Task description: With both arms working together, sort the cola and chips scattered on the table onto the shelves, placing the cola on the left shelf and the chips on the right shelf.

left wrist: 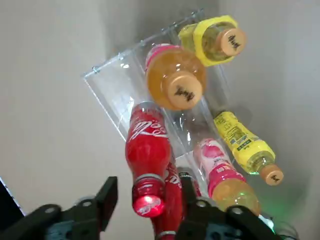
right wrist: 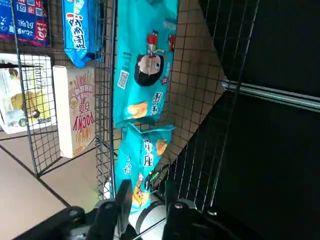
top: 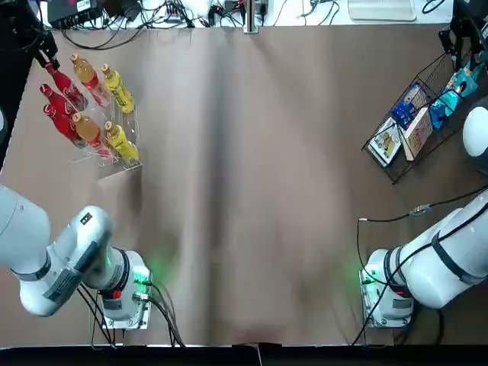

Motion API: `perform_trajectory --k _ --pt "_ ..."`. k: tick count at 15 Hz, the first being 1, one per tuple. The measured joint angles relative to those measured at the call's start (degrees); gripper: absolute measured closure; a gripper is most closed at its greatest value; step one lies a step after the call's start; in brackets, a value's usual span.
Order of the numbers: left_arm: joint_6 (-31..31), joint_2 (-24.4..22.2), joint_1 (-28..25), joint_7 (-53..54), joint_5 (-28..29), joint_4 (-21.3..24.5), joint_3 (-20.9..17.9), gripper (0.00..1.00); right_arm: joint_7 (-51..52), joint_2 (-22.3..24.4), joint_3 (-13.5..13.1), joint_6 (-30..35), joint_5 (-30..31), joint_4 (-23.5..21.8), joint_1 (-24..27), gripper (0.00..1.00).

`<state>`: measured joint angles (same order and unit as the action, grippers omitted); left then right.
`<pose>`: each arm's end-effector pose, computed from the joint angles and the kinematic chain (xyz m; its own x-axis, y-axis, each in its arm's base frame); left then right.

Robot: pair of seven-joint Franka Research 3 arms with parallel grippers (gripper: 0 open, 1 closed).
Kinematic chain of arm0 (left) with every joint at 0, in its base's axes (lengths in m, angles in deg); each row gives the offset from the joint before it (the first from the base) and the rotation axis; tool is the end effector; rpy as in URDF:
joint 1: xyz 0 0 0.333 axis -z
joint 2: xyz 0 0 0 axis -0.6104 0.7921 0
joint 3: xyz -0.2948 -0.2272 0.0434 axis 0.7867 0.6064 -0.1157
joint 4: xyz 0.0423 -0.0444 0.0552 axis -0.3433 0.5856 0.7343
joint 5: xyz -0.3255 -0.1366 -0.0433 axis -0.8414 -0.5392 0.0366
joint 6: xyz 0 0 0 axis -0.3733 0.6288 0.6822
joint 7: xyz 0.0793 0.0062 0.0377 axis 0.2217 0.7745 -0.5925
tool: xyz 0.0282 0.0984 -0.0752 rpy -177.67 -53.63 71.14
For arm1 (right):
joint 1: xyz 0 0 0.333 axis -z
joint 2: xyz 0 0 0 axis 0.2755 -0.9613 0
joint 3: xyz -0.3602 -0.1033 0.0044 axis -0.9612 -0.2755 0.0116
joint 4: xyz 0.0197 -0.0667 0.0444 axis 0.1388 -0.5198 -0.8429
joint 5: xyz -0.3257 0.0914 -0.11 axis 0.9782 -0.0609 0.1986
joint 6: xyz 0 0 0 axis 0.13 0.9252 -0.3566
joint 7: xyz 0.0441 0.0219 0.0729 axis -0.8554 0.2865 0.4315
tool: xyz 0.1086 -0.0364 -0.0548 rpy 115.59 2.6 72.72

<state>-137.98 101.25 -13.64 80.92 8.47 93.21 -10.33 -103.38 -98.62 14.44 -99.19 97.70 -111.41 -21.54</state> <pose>0.5446 0.2201 0.5404 0.9509 -0.2050 -0.2320 -0.1931 -0.9784 0.0733 0.4728 -0.0580 0.6010 0.6261 -0.7441 -0.2329 -0.4847 -0.6054 0.6313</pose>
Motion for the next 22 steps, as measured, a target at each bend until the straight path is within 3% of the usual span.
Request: perform_trajectory --k 3,4,9,13,17,20,22 --pt "-0.2 -0.2 1.5 -1.1 0.0 -0.8 1.2 0.18 0.6 0.0 0.1 0.0 0.0 0.0 0.0 0.66" --pt "-0.3 -1.1 3.6 -4.9 0.2 -1.3 2.3 0.01 0.7 0.0 0.5 -0.4 -0.2 0.0 -0.3 0.66" --pt "-0.3 -4.2 15.1 -17.6 6.6 -1.4 2.9 0.00 1.1 -0.2 1.3 -9.6 -8.1 0.0 -3.4 0.58" --pt "-0.3 -4.5 27.3 -30.4 7.2 -1.4 1.9 0.00 2.7 -0.3 1.2 -15.2 -14.6 -0.4 -3.4 0.56" --pt "-0.4 -4.5 40.4 -35.5 5.6 -2.6 -5.9 0.00 6.4 -0.3 1.1 -18.2 -21.3 -0.6 -3.3 0.52" --pt "-0.4 -5.8 44.1 -35.1 -1.6 -4.0 -12.1 0.00 7.1 -0.3 1.0 -20.0 -23.2 -0.6 -2.6 0.24" --pt "0.2 -8.6 48.9 -33.6 -6.2 -4.3 -20.1 0.00 7.3 -0.3 1.0 -20.8 -23.6 -0.6 -2.4 0.06"
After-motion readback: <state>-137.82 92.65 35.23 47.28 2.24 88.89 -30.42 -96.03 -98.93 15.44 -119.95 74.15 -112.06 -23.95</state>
